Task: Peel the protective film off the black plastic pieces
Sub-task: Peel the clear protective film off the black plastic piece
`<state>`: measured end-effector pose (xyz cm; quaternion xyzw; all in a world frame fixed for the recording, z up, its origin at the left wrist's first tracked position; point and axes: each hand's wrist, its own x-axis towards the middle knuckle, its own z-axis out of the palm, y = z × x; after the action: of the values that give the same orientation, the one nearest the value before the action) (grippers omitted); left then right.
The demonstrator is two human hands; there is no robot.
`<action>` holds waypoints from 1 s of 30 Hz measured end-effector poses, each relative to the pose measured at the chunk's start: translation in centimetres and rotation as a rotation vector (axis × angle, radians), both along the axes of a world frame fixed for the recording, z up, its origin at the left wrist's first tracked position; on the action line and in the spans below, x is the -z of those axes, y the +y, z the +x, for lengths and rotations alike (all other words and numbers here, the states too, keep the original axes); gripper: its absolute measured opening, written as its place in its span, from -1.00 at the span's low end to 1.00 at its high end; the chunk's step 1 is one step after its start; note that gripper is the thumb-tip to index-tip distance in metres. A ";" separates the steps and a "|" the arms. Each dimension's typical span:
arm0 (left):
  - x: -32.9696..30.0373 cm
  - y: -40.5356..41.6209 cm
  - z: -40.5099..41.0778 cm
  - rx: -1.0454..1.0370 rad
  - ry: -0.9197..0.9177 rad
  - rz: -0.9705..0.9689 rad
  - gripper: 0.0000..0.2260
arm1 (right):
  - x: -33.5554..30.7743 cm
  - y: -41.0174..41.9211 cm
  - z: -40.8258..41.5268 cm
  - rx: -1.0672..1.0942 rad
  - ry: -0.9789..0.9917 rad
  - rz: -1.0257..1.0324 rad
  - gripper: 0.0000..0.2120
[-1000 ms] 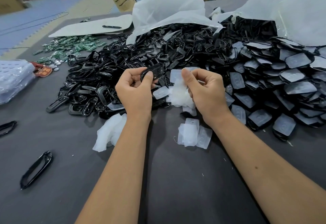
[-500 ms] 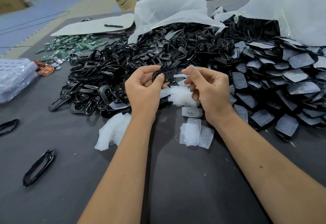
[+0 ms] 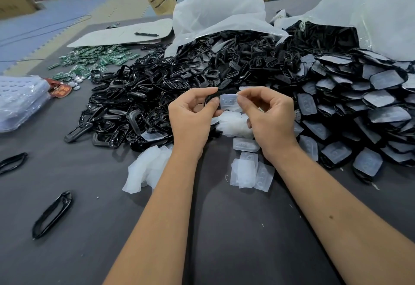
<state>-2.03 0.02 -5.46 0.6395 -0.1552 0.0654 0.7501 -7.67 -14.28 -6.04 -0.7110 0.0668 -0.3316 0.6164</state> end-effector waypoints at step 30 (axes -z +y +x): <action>-0.6 -0.2 -0.5 0.134 0.132 -0.079 -0.72 | -0.4 0.4 0.0 0.184 0.062 -0.150 -0.89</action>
<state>-2.56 -0.18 -4.91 0.6004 -0.1451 -0.0212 0.7861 -7.65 -13.93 -5.68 -0.7559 0.1258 -0.3687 0.5262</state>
